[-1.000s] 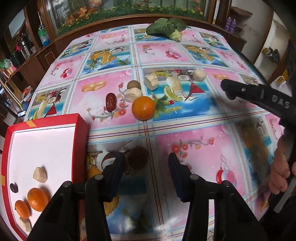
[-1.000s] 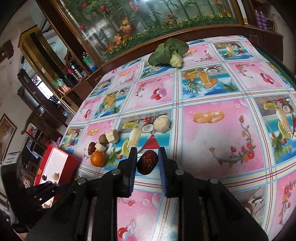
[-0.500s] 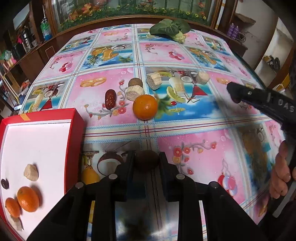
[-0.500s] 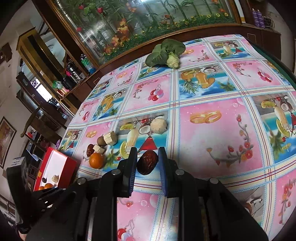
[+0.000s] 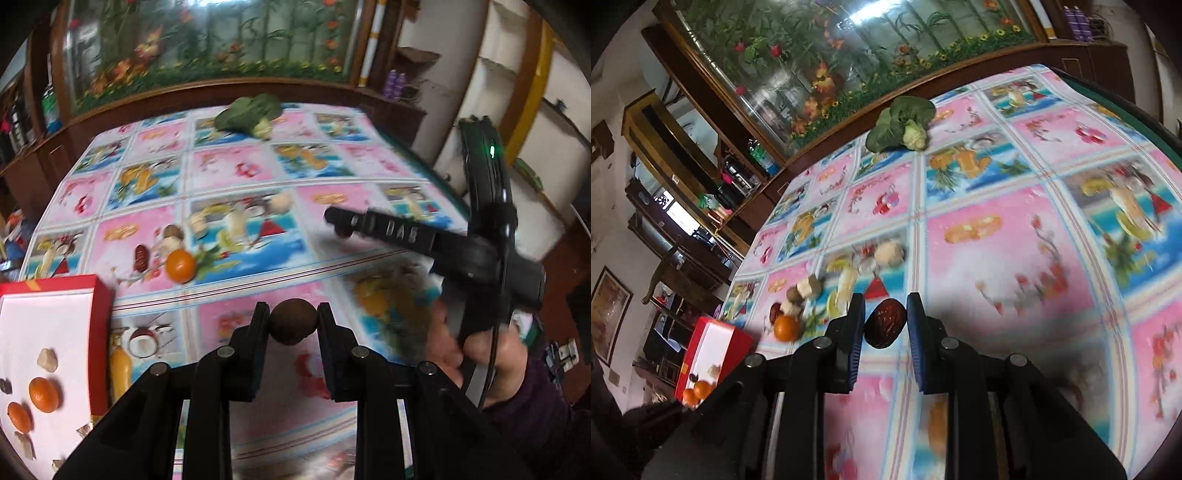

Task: Organize fruits
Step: 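Grasp a brown round nut with the left tool while the right tool grasps a red date, then carry the nut and date over the white tray and open both tools, then grasp an orange with the left tool while the right tool grasps a beige chunk, then carry the orange and beige chunk to the white tray and open both tools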

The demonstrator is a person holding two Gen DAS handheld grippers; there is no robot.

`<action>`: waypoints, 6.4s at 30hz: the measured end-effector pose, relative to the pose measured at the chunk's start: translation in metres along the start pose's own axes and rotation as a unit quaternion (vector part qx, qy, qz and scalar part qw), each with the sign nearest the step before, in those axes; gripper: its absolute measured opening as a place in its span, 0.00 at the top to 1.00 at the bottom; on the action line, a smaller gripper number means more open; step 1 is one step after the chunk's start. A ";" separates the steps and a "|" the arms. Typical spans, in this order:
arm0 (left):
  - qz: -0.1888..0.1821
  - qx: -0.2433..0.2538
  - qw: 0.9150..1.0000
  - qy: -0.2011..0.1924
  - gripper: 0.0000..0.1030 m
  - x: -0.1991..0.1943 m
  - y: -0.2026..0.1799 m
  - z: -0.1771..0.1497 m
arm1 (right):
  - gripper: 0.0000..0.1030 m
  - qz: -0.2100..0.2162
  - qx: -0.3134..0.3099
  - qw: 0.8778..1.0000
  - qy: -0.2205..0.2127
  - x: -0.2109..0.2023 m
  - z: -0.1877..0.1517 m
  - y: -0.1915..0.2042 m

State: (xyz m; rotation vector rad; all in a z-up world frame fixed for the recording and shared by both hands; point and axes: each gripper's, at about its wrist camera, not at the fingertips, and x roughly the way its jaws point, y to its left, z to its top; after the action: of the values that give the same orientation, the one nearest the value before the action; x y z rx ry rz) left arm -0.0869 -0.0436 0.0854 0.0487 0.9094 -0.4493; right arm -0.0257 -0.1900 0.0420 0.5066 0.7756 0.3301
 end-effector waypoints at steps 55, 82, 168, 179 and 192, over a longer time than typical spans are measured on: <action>-0.002 -0.048 0.996 -0.072 0.76 -0.063 0.042 -0.028 | 0.76 -0.048 -0.040 0.997 -0.050 -0.031 -0.031 0.001; 0.195 -0.136 0.971 0.007 0.76 -0.077 0.276 -0.048 | 0.76 0.086 -0.226 0.957 0.161 0.146 -0.073 0.276; 0.187 -0.109 0.975 -0.045 0.71 0.015 0.041 0.013 | 0.72 0.015 -0.106 0.993 0.045 0.047 0.048 0.048; 0.226 -0.074 0.966 -0.104 0.71 -0.022 0.031 0.021 | 0.72 0.038 -0.133 0.990 0.015 0.041 0.032 0.066; 0.232 -0.090 0.963 -0.099 0.71 -0.021 0.042 0.013 | 0.72 0.021 -0.130 0.991 0.023 0.048 0.029 0.060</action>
State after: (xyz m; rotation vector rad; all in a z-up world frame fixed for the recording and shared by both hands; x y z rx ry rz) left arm -0.0714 -0.0009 0.1029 0.0487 0.7081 0.0658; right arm 0.0223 -0.1272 0.0644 0.2717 0.7533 0.4762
